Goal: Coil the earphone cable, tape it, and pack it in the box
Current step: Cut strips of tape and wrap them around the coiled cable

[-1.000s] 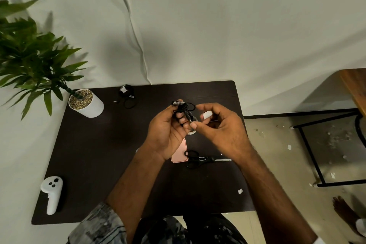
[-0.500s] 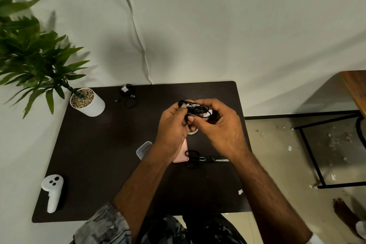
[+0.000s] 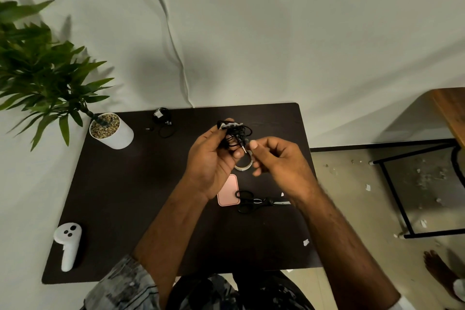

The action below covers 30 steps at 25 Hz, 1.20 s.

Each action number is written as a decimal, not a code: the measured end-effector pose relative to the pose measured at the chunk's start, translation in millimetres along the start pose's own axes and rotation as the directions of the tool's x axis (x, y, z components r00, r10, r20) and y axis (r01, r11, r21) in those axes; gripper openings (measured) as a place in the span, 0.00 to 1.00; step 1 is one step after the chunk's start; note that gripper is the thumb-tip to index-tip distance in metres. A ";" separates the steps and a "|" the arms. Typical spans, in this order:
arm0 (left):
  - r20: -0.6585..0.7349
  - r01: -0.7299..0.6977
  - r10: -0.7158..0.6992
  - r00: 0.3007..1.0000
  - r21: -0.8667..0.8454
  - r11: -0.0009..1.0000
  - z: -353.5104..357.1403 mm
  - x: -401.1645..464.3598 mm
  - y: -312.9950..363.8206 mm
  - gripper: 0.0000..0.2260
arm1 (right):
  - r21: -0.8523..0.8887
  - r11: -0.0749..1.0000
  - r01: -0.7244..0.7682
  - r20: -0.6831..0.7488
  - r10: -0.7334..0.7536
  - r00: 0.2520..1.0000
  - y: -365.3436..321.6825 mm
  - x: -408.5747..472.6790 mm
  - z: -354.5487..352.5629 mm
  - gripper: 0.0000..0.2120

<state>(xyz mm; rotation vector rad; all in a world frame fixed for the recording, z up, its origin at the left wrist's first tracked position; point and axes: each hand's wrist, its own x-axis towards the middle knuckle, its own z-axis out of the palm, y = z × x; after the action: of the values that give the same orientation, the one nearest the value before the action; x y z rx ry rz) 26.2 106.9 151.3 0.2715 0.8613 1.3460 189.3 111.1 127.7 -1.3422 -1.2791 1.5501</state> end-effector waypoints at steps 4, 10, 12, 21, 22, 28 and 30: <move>0.067 -0.055 0.045 0.997 0.155 0.986 -1.1 -2.2 -1.8 0.11 | 0.123 0.992 -0.040 0.053 0.034 0.998 -4.7 1.4 4.5 0.04; 0.109 -0.134 0.102 0.989 0.349 0.927 -3.1 -7.2 -3.3 0.13 | 0.083 0.995 0.048 0.047 -0.052 0.998 -4.6 -1.1 6.2 0.10; 0.110 -0.182 0.150 0.983 0.396 0.900 -4.7 -5.6 -5.7 0.13 | 0.081 0.994 0.075 0.037 -0.078 0.996 -5.6 -2.5 7.0 0.09; 0.116 -0.271 0.246 0.962 0.489 0.829 -13.0 -1.8 -10.8 0.13 | 0.495 0.868 -0.046 0.130 -0.022 0.991 -19.0 -8.3 12.8 0.13; 0.107 -0.270 0.250 0.962 0.498 0.824 -13.9 -1.5 -11.1 0.13 | 0.518 0.853 -0.067 0.134 -0.004 0.991 -19.9 -8.0 13.8 0.14; 0.093 -0.289 0.285 0.954 0.543 0.789 -16.3 1.2 -12.6 0.11 | 0.466 0.881 -0.086 0.027 0.082 0.996 -18.9 -3.9 22.0 0.14; 0.045 -0.292 0.321 0.946 0.546 0.785 -16.0 1.8 -16.5 0.10 | 0.337 0.941 -0.019 -0.061 0.042 0.997 -15.2 -3.2 25.0 0.10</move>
<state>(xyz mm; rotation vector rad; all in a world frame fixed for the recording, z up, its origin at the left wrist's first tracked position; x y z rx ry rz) 27.5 99.8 129.4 0.8629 1.2832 1.3816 164.4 106.4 142.5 -1.1864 -0.9048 1.6424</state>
